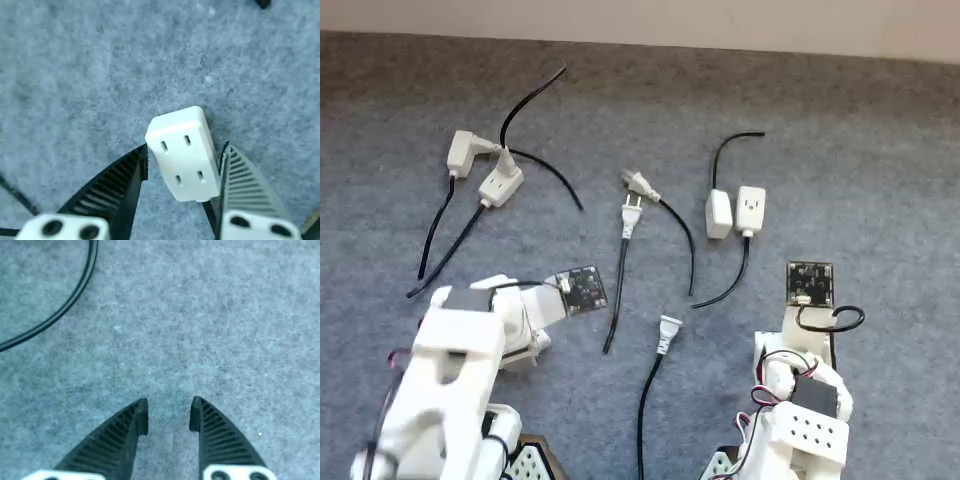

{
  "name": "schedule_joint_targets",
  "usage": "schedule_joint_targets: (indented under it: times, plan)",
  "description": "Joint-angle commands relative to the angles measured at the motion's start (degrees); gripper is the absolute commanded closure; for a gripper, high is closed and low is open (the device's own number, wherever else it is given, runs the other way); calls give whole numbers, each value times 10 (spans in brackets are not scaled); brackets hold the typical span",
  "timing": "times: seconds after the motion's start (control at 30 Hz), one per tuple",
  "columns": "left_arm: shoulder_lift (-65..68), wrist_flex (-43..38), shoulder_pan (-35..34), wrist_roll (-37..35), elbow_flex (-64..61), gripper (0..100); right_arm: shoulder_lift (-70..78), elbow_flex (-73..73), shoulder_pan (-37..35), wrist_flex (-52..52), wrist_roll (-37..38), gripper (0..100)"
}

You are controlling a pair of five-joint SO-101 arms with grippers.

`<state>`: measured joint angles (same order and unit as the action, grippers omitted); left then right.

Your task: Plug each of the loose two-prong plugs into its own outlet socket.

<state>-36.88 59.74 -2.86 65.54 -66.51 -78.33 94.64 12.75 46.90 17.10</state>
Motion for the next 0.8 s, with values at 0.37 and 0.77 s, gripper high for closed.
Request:
schedule_joint_targets:
  times: [0.37, 0.77]
  plan:
    - [115, 25, 125, 2, 90, 994, -5, 1, -5, -5, 8, 853]
    - [116, 36, 267, -89, 124, 989, -5, 1, -5, -5, 8, 853]
